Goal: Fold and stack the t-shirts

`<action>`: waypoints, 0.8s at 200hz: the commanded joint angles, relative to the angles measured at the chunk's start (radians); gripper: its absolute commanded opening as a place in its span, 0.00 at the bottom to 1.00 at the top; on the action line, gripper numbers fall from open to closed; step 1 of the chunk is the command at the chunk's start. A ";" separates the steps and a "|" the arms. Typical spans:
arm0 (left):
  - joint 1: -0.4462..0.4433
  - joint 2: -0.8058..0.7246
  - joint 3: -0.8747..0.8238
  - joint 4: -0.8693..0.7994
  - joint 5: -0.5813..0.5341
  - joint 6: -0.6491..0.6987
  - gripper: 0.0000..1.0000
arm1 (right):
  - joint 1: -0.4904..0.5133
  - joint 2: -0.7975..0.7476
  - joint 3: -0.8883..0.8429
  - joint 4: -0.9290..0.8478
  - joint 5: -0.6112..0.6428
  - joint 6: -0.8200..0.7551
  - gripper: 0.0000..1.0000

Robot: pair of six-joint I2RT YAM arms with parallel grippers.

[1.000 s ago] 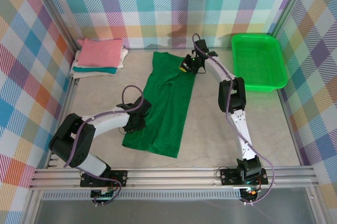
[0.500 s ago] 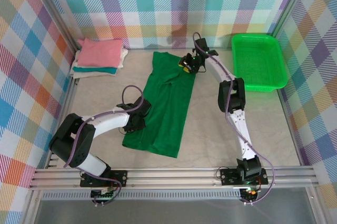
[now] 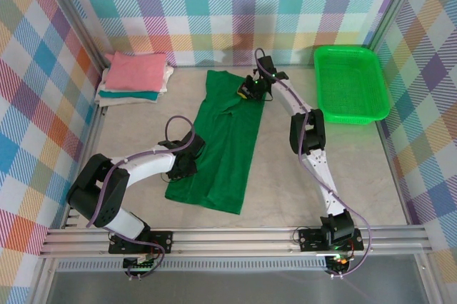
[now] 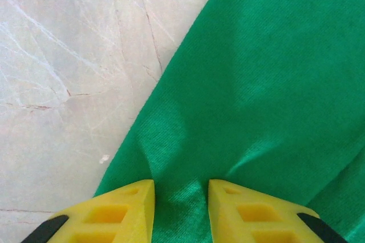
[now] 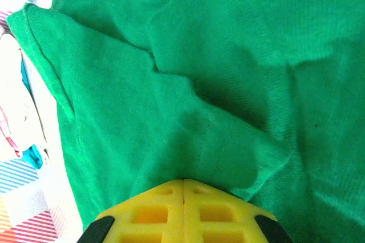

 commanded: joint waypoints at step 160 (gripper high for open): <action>0.013 0.000 -0.030 -0.061 -0.026 -0.025 0.31 | -0.031 -0.246 -0.221 -0.070 0.041 -0.031 0.31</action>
